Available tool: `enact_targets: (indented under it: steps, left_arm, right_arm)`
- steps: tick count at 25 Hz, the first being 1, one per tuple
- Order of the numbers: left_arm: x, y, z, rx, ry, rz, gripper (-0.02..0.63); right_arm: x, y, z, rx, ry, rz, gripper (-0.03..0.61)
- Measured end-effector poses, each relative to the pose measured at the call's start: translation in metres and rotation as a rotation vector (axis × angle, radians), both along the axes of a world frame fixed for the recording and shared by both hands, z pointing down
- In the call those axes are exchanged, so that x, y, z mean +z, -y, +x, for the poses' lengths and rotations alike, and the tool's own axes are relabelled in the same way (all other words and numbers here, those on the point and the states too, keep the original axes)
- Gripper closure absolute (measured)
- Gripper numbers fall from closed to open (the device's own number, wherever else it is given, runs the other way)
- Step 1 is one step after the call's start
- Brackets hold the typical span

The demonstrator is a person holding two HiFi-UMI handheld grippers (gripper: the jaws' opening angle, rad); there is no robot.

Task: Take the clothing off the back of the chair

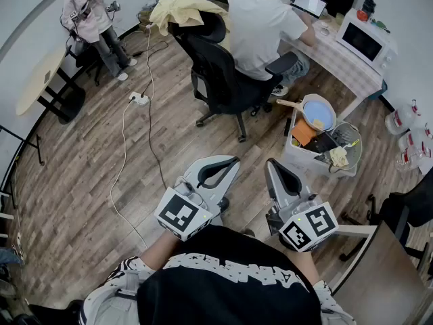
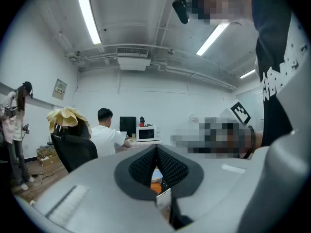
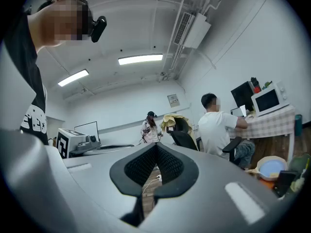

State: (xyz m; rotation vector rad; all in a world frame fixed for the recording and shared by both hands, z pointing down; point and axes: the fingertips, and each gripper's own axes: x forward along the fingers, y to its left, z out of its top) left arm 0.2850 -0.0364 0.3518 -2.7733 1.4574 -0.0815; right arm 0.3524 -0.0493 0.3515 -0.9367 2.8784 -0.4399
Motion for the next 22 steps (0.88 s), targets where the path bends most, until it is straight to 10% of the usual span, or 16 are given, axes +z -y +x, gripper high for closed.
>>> enact_targets:
  steps: [22]
  left_arm:
    - [0.006,0.057,-0.066,-0.034,-0.016,0.011,0.612]
  right_arm:
    - [0.005,0.050,-0.047,0.010,-0.016,-0.012,0.563]
